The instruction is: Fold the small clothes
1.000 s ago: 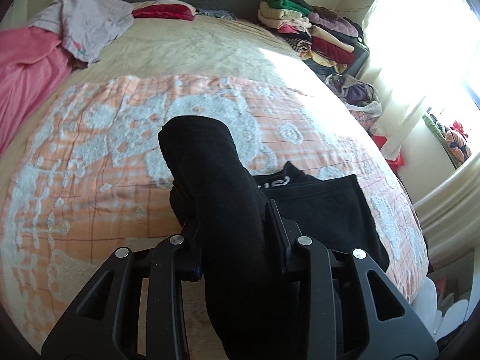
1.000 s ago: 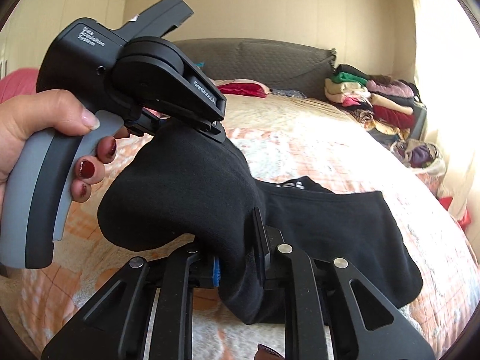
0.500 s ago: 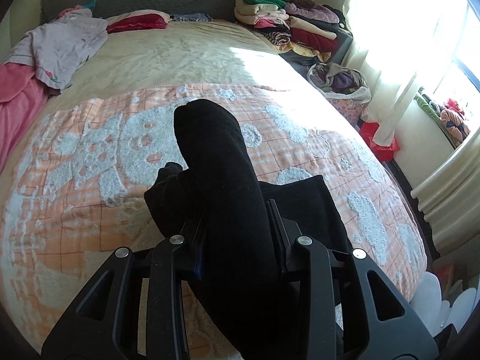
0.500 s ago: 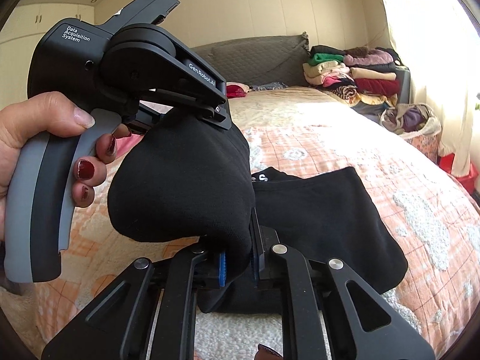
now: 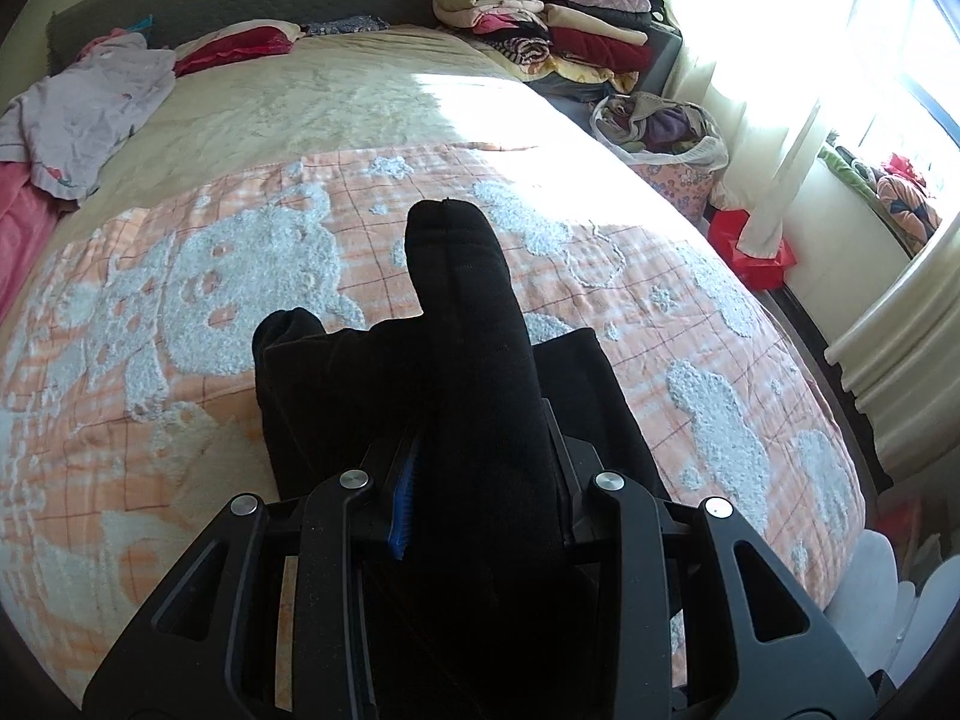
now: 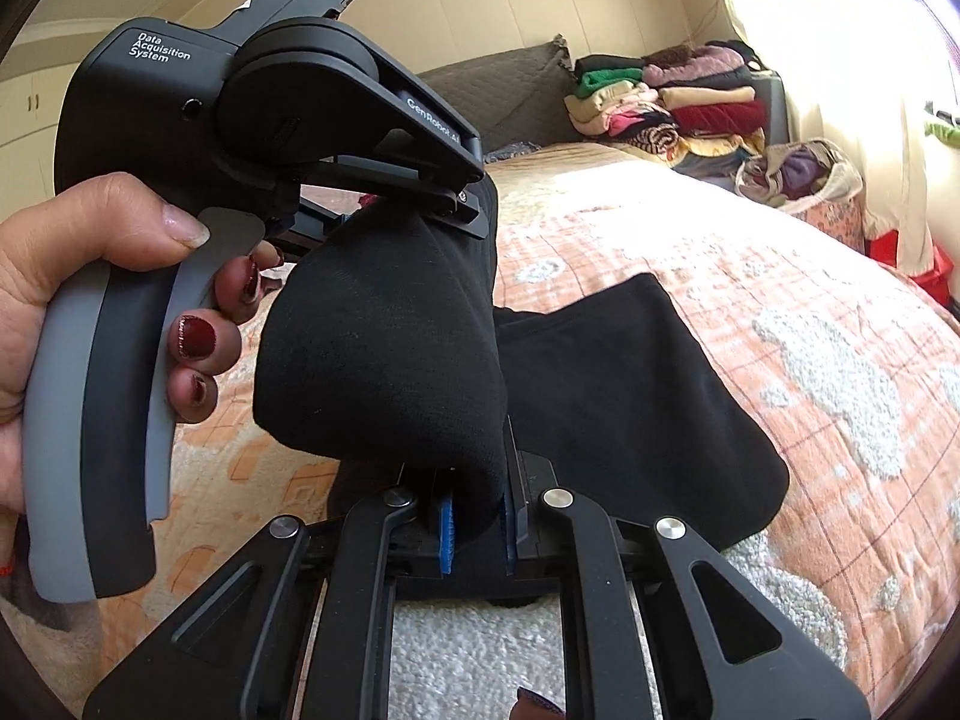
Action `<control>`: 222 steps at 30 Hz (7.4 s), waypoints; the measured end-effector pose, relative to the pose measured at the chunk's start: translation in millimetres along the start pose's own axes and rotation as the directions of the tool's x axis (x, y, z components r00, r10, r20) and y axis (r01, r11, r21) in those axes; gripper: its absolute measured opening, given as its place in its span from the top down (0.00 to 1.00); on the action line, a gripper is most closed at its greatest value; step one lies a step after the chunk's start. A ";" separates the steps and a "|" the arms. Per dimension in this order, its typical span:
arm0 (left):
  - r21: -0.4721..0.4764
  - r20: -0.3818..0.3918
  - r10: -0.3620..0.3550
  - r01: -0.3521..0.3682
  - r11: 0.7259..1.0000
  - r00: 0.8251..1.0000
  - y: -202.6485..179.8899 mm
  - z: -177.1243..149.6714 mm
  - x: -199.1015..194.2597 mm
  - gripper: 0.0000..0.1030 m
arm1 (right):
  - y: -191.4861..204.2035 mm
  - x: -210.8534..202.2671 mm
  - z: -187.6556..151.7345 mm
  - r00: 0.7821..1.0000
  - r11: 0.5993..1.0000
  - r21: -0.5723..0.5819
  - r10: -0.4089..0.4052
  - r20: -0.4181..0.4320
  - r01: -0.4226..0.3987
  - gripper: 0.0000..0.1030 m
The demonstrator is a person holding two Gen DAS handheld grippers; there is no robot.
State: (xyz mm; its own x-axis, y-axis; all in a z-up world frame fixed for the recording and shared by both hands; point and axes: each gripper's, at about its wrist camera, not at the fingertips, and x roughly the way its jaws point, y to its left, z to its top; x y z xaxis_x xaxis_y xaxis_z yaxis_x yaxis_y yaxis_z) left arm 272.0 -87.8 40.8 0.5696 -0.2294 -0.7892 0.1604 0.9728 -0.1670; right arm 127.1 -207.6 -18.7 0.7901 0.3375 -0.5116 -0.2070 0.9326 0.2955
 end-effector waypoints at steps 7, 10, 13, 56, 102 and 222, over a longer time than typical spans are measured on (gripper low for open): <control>0.000 -0.038 -0.006 0.006 1.000 0.999 -16.1 -2.9 25.8 0.74 | -22.0 3.4 -6.4 0.999 0.994 0.105 0.034 -0.036 -0.030 0.90; 0.002 -0.052 -0.010 0.010 1.000 0.999 -21.3 -4.8 35.5 0.73 | -33.1 6.8 -9.3 0.997 0.984 0.171 0.060 -0.053 -0.050 0.90; -0.003 -0.055 -0.037 0.037 0.999 0.998 -28.9 -5.3 42.4 0.65 | -47.1 8.9 -13.0 0.993 0.965 0.250 0.096 -0.063 -0.077 0.90; 0.000 -0.047 0.030 -0.030 1.000 0.998 43.0 -80.5 17.0 0.33 | -130.0 58.8 46.4 0.926 0.880 0.470 0.237 -0.293 -0.077 0.32; 0.023 -0.026 0.001 0.000 1.000 1.000 28.9 -91.6 -6.3 0.22 | -101.0 -26.8 48.5 0.987 0.989 0.120 -0.062 -0.150 0.081 0.10; -0.054 0.021 0.124 -0.123 0.991 0.992 67.6 -192.6 -84.6 0.09 | -29.9 -94.6 -44.1 0.977 0.984 -0.068 -0.170 -0.129 0.162 0.04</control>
State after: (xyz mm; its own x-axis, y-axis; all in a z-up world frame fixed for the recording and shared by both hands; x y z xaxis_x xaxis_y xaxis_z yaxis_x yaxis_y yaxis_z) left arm 79.5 3.5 -17.5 0.6023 -0.1078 -0.7910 0.0457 0.9939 -0.1007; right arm 33.2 -261.9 -14.7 0.7328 0.1878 -0.6540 -0.1147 0.9815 0.1534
